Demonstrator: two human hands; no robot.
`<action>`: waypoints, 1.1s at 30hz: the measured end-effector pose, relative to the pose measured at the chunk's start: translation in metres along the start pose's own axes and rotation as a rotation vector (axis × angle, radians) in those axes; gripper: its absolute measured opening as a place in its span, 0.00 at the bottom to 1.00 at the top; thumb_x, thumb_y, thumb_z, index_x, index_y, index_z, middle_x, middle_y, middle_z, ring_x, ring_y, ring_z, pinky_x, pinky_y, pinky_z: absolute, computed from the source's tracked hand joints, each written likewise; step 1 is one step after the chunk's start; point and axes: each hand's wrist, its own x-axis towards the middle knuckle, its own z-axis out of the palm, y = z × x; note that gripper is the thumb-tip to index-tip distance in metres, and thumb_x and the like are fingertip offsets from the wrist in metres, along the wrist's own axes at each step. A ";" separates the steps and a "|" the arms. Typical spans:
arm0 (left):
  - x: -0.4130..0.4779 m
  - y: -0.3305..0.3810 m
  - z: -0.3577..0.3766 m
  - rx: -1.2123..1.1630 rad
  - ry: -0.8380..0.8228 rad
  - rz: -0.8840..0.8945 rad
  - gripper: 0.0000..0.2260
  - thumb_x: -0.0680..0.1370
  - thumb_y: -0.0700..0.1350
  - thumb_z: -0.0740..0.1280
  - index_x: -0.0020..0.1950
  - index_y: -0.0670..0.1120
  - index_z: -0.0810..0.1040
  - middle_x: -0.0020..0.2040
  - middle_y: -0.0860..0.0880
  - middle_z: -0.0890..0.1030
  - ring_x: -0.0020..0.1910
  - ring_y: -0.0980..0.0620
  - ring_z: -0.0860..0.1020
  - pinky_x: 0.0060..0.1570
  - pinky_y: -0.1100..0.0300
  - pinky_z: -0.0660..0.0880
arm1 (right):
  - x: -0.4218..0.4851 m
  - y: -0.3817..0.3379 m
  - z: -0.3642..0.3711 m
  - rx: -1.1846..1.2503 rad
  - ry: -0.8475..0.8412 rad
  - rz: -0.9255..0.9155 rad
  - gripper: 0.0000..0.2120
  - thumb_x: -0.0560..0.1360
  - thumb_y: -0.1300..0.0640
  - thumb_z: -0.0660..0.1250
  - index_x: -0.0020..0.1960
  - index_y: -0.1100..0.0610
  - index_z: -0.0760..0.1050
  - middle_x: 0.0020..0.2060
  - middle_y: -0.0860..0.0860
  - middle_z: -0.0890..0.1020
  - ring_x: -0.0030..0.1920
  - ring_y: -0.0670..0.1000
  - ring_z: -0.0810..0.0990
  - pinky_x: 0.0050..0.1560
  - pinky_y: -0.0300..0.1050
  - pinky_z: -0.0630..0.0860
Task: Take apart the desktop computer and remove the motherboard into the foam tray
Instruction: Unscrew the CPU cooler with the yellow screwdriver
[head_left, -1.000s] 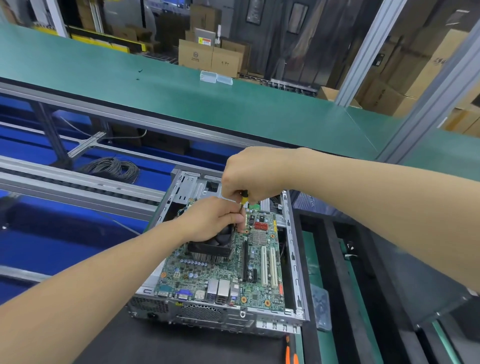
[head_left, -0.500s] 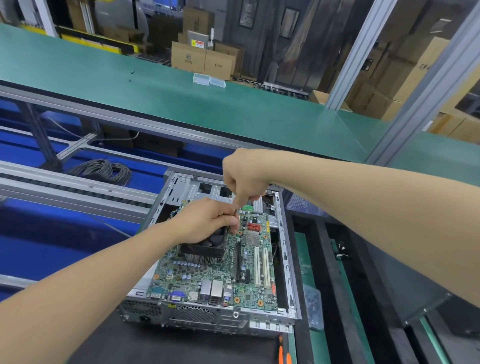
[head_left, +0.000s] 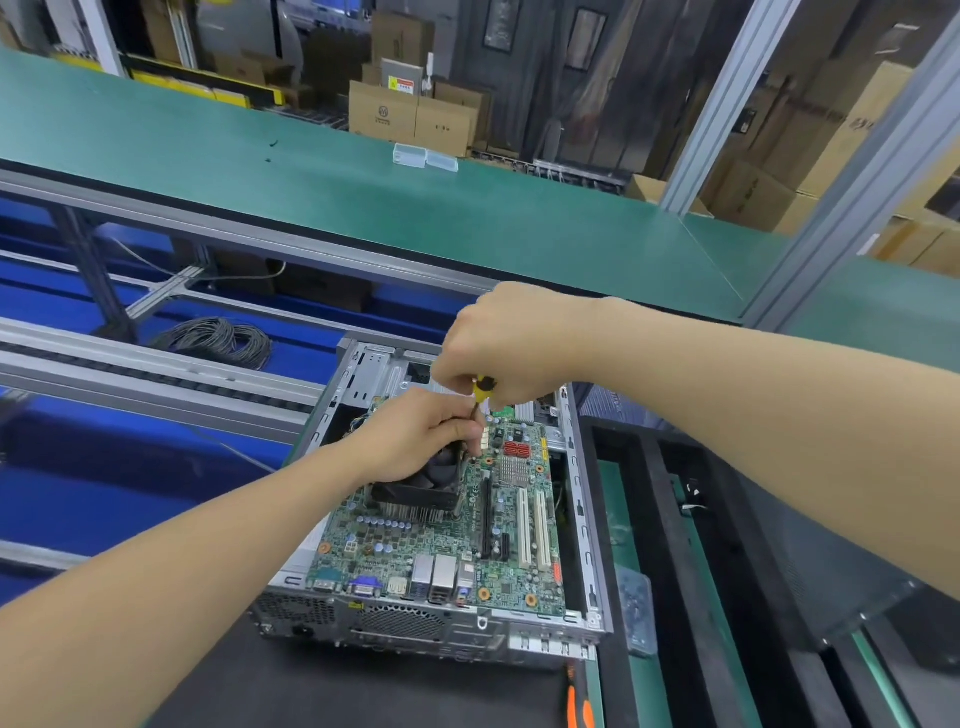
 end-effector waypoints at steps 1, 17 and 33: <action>-0.001 0.000 0.000 -0.028 0.034 0.011 0.11 0.85 0.50 0.64 0.46 0.56 0.83 0.39 0.64 0.83 0.31 0.58 0.76 0.34 0.65 0.70 | -0.001 0.000 -0.002 0.075 0.004 0.048 0.09 0.74 0.45 0.72 0.46 0.48 0.75 0.37 0.44 0.76 0.40 0.52 0.76 0.32 0.43 0.64; 0.003 0.003 -0.001 0.073 -0.042 -0.020 0.10 0.85 0.48 0.64 0.59 0.60 0.83 0.46 0.65 0.86 0.39 0.75 0.76 0.35 0.73 0.68 | -0.017 0.007 0.019 0.722 -0.119 0.564 0.16 0.73 0.46 0.76 0.43 0.60 0.87 0.41 0.57 0.87 0.36 0.50 0.77 0.39 0.46 0.76; 0.002 0.008 -0.004 0.113 -0.054 -0.060 0.11 0.84 0.50 0.65 0.49 0.66 0.81 0.44 0.69 0.83 0.41 0.66 0.79 0.42 0.57 0.75 | -0.007 0.005 0.023 0.716 -0.124 0.556 0.14 0.71 0.47 0.76 0.40 0.59 0.87 0.40 0.56 0.87 0.34 0.48 0.76 0.37 0.44 0.75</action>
